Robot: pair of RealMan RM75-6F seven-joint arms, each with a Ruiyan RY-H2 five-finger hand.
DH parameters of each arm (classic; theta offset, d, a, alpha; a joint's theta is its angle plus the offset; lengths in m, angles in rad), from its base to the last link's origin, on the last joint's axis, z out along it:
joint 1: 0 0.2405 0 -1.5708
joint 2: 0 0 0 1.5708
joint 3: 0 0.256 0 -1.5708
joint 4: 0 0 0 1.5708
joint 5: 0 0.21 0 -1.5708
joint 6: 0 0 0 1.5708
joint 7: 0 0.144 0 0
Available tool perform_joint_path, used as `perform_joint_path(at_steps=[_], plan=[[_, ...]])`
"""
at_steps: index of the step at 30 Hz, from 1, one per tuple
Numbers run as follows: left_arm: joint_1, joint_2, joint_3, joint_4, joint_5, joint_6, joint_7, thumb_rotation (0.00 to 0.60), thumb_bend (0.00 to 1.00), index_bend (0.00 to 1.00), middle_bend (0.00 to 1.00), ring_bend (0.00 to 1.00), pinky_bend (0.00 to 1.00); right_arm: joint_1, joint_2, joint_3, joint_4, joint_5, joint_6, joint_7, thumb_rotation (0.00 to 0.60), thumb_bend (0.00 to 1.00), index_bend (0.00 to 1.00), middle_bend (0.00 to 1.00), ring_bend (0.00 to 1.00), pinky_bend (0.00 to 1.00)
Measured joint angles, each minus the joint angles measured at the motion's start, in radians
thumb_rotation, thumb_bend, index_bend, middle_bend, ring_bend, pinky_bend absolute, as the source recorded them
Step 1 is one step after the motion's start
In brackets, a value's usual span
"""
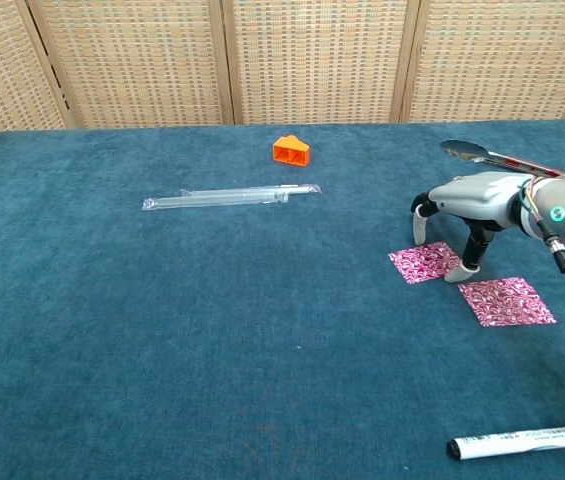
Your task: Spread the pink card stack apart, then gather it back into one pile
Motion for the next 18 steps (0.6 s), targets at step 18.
perform_joint_path(at_steps=[18], plan=[[0.001,0.003,0.0,-0.01,0.001,0.004,0.01,0.43,0.1,0.17,0.0,0.0,0.0,-0.018,0.005,-0.005,-0.003,-0.03,0.002,0.033,0.6,0.26,0.39,0.11,0.0,0.0]])
